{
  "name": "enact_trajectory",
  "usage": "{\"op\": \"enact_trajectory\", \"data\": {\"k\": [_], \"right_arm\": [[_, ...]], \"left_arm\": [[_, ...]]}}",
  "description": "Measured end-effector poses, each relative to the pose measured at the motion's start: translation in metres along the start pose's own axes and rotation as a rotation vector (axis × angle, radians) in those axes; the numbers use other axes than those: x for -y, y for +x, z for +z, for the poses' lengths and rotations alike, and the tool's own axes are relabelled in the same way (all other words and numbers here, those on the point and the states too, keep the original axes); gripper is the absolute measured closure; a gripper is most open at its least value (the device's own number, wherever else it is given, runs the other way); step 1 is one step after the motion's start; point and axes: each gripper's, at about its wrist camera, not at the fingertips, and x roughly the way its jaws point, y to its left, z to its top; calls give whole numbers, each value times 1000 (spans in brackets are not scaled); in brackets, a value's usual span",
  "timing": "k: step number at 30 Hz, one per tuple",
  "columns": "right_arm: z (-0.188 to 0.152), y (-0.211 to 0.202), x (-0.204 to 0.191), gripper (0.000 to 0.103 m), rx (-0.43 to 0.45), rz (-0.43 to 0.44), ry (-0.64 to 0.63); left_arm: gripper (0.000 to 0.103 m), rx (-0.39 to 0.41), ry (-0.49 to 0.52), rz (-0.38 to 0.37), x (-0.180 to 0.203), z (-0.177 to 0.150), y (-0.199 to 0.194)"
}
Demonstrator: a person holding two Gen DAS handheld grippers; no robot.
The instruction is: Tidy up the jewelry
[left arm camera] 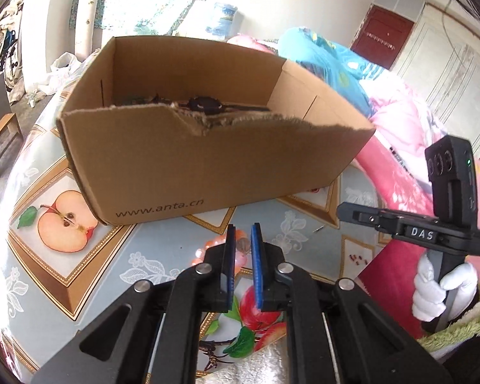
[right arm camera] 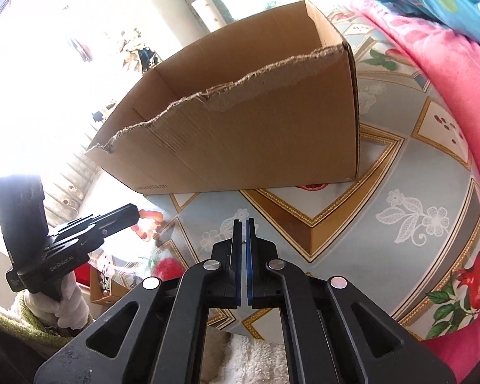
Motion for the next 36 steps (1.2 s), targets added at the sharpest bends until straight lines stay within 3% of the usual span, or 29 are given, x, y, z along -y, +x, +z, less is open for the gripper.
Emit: {"op": "enact_trajectory", "data": {"k": [5,9,16,20,28,36], "right_arm": [[-4,-8,-9,101,65,-15,-4],[-6,-15,-10,98,97,-35,10],[-13,16,-19,89,5,-63,-18],[-16,28,-32,76,-13,-89,-93],[-27,58,-63,76,-47,-193,-301],[-33,64,-70,92,-66,-231,-383]], "left_arm": [[94,78,-9,-73,3,7,-27],[94,110,20,-81,7,7,-36],[94,98,-9,-63,-2,0,-27],[94,75,20,-40,2,-5,-18],[94,55,71,-37,10,-7,-5],[94,49,65,-41,9,-4,3]]}}
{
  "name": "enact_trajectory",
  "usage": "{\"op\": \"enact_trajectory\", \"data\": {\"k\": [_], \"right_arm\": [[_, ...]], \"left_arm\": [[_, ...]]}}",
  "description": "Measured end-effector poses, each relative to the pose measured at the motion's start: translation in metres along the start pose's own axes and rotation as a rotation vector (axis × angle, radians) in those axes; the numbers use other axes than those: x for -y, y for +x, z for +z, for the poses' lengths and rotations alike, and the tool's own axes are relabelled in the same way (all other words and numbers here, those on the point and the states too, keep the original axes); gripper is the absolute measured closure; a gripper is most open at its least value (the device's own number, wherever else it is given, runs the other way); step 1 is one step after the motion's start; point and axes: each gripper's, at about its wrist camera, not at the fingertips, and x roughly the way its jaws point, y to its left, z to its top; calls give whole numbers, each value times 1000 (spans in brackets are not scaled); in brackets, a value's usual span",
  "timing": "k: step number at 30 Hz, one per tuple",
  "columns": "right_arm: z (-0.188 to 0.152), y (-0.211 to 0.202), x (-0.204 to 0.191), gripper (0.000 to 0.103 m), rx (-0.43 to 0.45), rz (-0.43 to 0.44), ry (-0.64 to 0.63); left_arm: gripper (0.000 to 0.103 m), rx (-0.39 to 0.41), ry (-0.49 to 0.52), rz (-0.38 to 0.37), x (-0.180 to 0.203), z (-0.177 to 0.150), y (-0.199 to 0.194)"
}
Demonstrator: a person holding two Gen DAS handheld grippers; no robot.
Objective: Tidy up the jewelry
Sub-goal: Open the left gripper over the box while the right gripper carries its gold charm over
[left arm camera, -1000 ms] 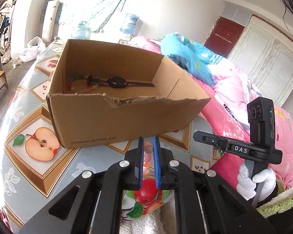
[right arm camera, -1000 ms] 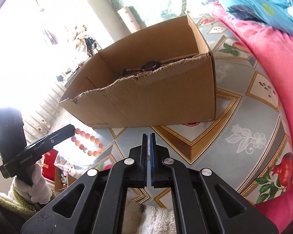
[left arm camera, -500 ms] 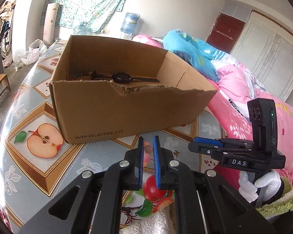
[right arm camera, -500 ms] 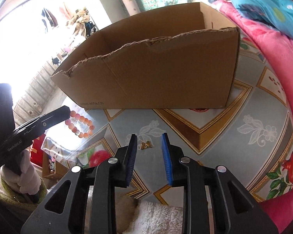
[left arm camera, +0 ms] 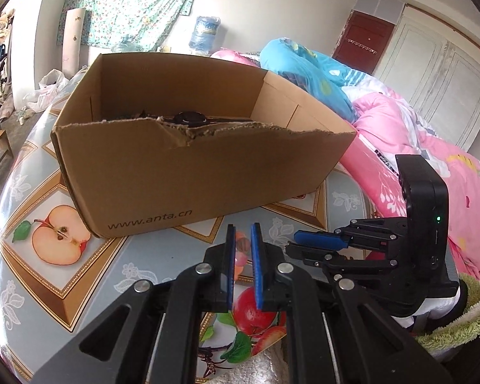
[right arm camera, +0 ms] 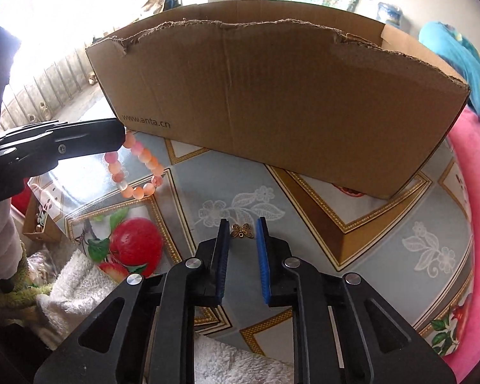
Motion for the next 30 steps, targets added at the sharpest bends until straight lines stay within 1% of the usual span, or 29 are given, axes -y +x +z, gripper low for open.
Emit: {"op": "enact_trajectory", "data": {"k": [5,7,12,16,18,19,22,25,28,30], "right_arm": [[3,5,8,92,-14,2,-25],[5,6,7,93,-16,12,-15],[8,7,19,93,-19,67,77],[9,6,36,93,-13,107,142],[8,-1,35,93,-1,117,158],[9,-10,42,93,10,127,163],[14,-37,42,93,70,141,153],[27,-75,40,93,159,159,142],[47,-107,44,93,245,178,140],[64,-121,50,93,297,186,134]], "left_arm": [[94,-11,-6,-1,-1,1,4],[94,-11,0,-3,-1,1,4],[94,-11,11,-2,1,1,4],[94,0,14,-3,2,2,-2],[94,3,7,-8,2,4,-8],[94,4,-2,-20,2,6,-13],[94,43,-14,-67,6,20,-36],[94,105,-5,-115,12,44,-62],[94,166,22,-158,18,75,-83],[94,192,35,-147,20,96,-87]]}}
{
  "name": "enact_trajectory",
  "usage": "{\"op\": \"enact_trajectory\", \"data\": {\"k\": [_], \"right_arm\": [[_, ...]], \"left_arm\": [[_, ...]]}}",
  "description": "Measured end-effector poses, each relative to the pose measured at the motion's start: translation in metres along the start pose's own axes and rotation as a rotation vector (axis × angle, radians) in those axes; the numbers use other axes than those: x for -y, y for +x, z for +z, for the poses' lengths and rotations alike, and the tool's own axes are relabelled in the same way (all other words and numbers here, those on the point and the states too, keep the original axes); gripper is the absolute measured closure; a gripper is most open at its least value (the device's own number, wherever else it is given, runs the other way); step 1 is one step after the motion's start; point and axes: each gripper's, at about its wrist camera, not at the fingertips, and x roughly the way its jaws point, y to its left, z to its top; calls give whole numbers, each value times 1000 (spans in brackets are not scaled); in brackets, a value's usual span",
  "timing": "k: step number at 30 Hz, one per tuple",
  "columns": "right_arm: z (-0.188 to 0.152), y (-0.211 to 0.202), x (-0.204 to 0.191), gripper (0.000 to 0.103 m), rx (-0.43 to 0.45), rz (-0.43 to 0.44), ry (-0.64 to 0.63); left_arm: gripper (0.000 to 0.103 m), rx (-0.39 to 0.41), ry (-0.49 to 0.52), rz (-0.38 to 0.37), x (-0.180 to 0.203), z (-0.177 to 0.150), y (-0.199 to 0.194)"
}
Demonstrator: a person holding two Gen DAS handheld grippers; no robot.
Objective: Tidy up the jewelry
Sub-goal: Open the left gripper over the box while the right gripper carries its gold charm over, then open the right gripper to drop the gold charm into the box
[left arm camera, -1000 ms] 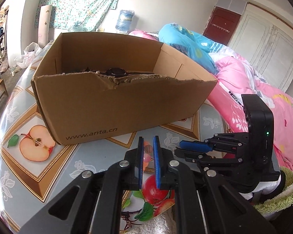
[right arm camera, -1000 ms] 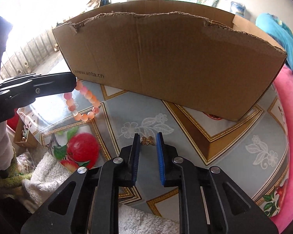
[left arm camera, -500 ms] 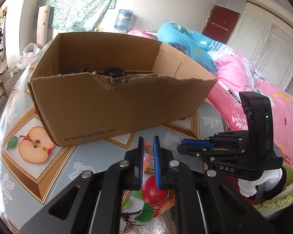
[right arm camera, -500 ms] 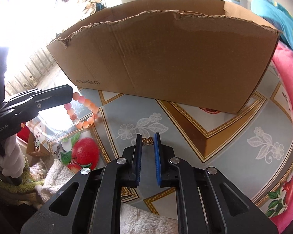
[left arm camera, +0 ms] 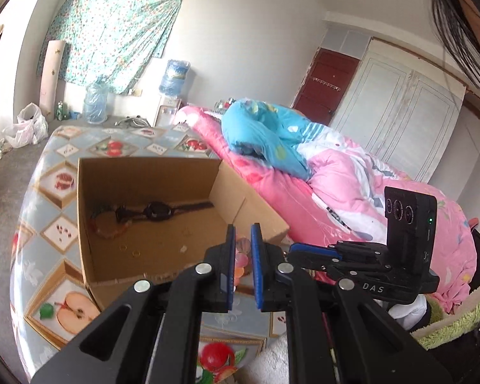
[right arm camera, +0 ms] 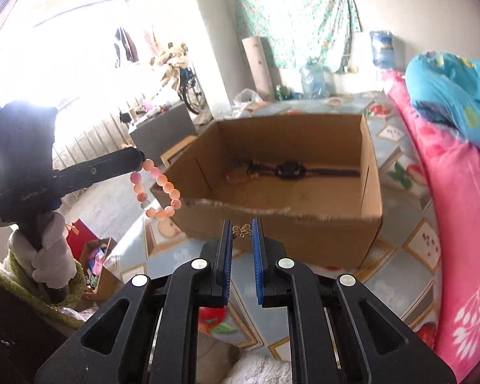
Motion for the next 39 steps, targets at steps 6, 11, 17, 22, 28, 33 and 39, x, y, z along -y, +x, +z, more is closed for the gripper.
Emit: {"op": "enact_trajectory", "data": {"k": [6,11,17,22,28,33,39], "right_arm": [[54,16,22,93,35,5,-13],[70,47,46,93,-4,35,44],[73,59,54,93,-37,46,43],[79,65,56,93,-70,31,21],[91,98,57,93,-241,66,-9],[91,146,50,93,-492,39,-95],[65,203,44,93,-754,-83,-217]], "left_arm": [[94,-136,-12,77,-21,38,50],[94,-426,-85,119,-53,30,123],[93,-702,-116,198,-82,0,184],[77,-681,-122,218,-86,-2,179],[62,-436,-108,253,-79,21,123],[42,-199,-99,358,-72,30,64],[32,-114,-166,413,-85,21,29]]}}
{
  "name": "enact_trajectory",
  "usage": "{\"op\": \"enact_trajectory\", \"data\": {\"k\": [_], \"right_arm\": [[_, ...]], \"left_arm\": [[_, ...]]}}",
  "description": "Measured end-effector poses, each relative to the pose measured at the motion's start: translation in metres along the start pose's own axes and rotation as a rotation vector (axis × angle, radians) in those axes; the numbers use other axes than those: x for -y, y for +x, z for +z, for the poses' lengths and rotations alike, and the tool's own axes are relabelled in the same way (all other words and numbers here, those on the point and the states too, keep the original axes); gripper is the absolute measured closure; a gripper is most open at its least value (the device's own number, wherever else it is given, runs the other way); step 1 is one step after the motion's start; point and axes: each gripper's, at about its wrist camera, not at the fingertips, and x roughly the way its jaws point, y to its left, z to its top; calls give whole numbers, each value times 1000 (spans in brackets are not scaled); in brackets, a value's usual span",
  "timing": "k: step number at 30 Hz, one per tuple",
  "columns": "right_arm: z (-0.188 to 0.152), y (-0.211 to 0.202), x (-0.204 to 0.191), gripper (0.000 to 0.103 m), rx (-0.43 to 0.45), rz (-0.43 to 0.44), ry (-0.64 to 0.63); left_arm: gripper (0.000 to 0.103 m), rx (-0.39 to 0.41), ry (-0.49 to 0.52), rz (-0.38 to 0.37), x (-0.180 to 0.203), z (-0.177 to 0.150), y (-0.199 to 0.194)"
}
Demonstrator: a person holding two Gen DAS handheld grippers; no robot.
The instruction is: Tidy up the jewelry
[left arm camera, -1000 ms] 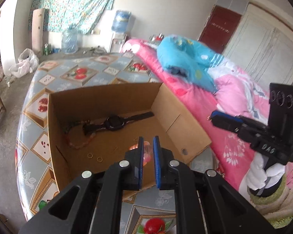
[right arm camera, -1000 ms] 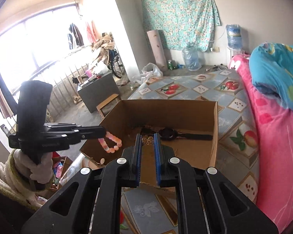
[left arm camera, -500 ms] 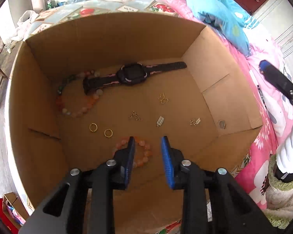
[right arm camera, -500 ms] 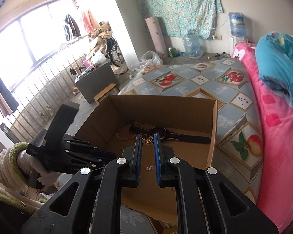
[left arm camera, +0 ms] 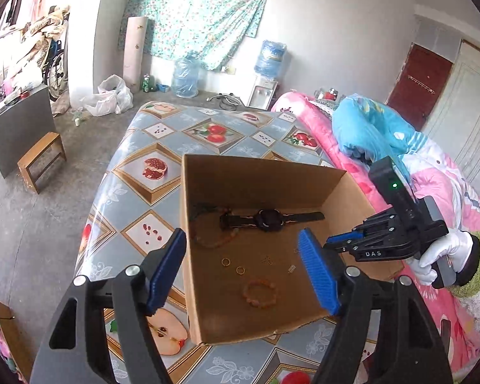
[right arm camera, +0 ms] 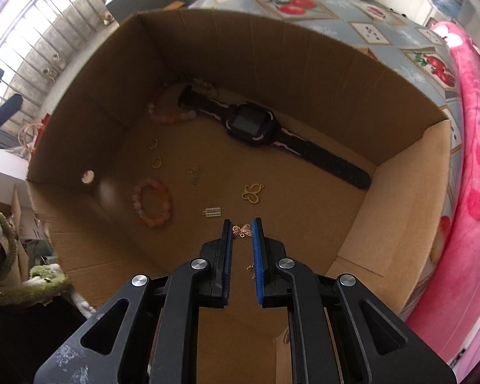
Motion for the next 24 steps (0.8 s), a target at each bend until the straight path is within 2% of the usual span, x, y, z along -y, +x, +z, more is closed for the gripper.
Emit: {"op": "enact_trajectory", "data": {"k": [2,5,13,16,18,22,24], "right_arm": [[5,18,-1,93,-59,-65,-25],[8,36,3,93,-120,-101,-12],[-1,23,6,88,-80,-136,35],[-11,-6,5,86,16,-109,62],[-24,-38,2,78,130,-90,86],[-65,-99,2,71,368,-58,206],[-88,-118,7,58,466,-70,301]], "left_arm": [[32,-5,3,35,-5,-2,0],[32,-17,5,48,-13,-10,1],[31,-50,-40,8,-28,-23,12],[31,-50,-42,-8,-28,-24,12],[31,-54,-47,-25,-27,-24,14],[30,-72,-56,-37,-27,-25,20],[30,-78,-57,-42,-26,-25,23]]}}
